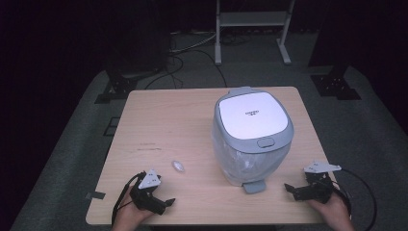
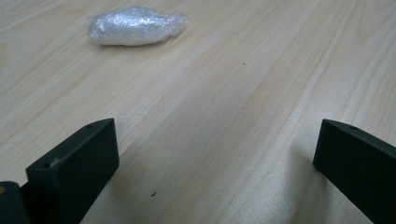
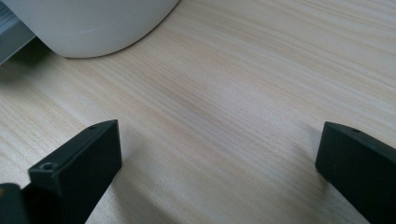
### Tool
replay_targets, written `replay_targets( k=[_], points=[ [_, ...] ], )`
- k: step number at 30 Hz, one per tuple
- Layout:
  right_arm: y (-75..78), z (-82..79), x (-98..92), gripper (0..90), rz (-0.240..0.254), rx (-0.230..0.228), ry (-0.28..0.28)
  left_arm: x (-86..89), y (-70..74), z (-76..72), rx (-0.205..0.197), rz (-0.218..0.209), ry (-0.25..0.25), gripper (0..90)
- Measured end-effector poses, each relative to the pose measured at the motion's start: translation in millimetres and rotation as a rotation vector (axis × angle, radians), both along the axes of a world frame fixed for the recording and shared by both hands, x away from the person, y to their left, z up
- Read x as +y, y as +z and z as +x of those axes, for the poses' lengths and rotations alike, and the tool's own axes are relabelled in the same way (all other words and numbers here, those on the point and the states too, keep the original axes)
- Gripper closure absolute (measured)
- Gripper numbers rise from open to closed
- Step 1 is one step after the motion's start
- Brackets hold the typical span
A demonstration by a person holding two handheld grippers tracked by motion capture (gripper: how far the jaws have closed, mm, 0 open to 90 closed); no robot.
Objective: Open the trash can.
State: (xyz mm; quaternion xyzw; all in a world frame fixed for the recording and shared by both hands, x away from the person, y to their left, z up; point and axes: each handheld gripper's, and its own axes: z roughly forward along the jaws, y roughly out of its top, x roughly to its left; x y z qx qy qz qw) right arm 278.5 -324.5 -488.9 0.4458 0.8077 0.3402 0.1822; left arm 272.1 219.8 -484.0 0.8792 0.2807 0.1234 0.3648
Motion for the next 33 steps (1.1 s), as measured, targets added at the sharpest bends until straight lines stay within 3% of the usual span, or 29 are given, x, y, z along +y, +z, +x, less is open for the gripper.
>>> replay_targets(
  k=[11, 12, 13, 16, 17, 25, 33],
  points=[
    [0.0, 1.1, -1.0, 0.0, 0.001, 0.000, 0.010, -0.5, -0.2, 1.1, -0.001, -0.002, 0.001, 0.0],
    [0.2, 0.7, -1.3, 3.5, 0.003, -0.006, 0.007, -0.5, -0.2, 1.0, -0.001, -0.002, 0.001, 0.0],
    [1.5, -1.0, -2.5, 13.6, 0.016, -0.023, 0.002, -0.5, -0.2, 1.1, -0.001, -0.002, 0.001, 0.0],
    [2.4, -0.9, -3.4, 14.8, 0.016, -0.022, 0.001, -0.5, -0.1, 1.2, -0.001, -0.003, 0.002, 0.0],
    [4.1, -1.8, -4.3, 21.5, 0.015, -0.015, -0.003, -0.5, -0.1, 1.2, -0.001, -0.002, 0.002, 0.0],
    [16.9, -8.6, -12.0, 35.8, 0.064, -0.044, 0.003, -0.6, -0.1, 1.2, -0.001, -0.003, 0.003, 0.0],
    [26.4, -8.4, -14.0, 53.1, 0.115, -0.031, 0.043, -0.5, -0.1, 1.2, -0.001, -0.002, 0.002, 0.0]
  ],
)
